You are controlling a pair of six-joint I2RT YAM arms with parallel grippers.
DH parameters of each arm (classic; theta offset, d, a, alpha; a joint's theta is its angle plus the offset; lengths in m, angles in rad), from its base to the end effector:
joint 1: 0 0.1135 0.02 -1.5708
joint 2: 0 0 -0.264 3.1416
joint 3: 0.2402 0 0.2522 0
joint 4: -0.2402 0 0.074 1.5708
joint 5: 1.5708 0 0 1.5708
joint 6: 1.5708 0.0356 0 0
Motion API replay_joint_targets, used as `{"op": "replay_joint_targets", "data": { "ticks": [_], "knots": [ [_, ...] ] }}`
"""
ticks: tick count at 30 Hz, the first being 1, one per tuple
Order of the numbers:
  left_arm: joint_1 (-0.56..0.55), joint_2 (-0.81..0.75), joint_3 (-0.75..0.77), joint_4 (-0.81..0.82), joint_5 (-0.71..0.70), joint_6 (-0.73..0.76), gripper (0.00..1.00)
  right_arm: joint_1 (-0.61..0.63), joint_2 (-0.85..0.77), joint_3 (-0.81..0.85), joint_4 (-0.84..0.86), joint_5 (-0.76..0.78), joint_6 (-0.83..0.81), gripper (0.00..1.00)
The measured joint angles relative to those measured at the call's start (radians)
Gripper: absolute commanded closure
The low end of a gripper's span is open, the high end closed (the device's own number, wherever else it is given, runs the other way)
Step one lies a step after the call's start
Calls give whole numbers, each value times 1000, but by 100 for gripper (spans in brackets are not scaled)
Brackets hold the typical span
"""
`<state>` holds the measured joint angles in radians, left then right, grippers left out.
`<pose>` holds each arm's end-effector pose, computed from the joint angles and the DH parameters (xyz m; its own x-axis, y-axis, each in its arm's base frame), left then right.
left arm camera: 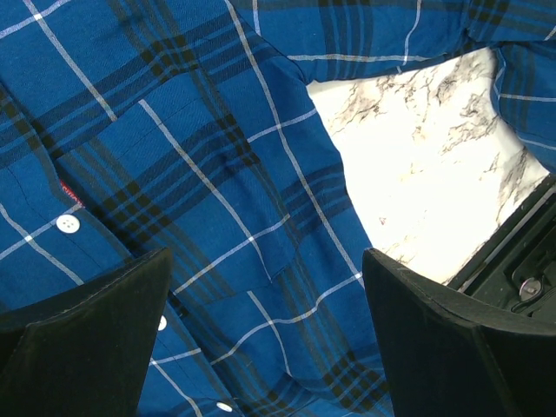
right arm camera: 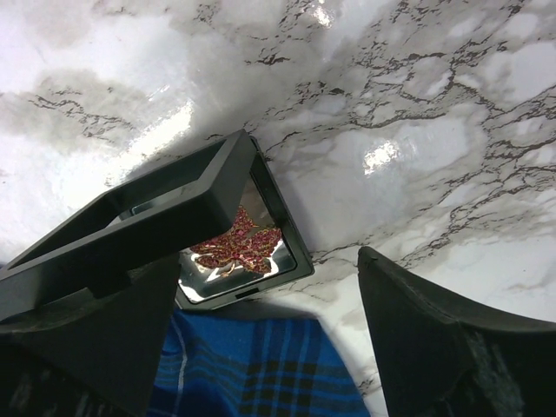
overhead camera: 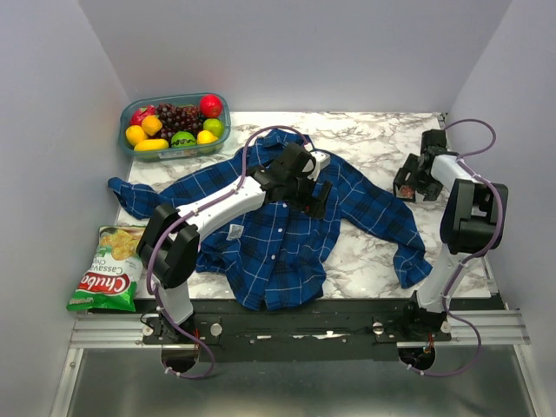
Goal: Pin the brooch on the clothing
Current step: Pick up the brooch from the brooch box.
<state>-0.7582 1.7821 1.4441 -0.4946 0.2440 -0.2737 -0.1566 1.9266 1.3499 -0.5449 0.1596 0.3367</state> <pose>0.2841 -0.2809 0.2667 -0.7293 0.3295 -0.5996 0.6109 0.7082 -0.3539 0.3917 -0.0676 0.1794 -0.7664 0.4512 -0.4572 0.5036 0.8639 0.0083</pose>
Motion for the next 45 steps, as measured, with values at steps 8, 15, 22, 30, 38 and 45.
{"op": "replay_joint_targets", "data": {
  "ticks": [8, 15, 22, 30, 38, 45],
  "knots": [
    [5, 0, 0, 0, 0, 0, 1, 24, 11, 7, -10, 53, 3, 12],
    [6, -4, 0, 0, 1, 0, 1, 44, 18, 11, -19, 87, 3, 17],
    [13, -27, 0, 0, 2, 0, 1, 48, 24, 19, -27, 102, 3, 25],
    [24, -30, 0, 0, 4, 0, 1, 51, 30, 24, -34, 113, 3, 40],
    [31, -30, 0, 0, 8, -1, 1, 51, 29, 23, -34, 111, 3, 44],
    [32, -30, 0, 0, 11, -3, 1, 51, -27, -58, -27, 86, 8, 44]
  ]
}}
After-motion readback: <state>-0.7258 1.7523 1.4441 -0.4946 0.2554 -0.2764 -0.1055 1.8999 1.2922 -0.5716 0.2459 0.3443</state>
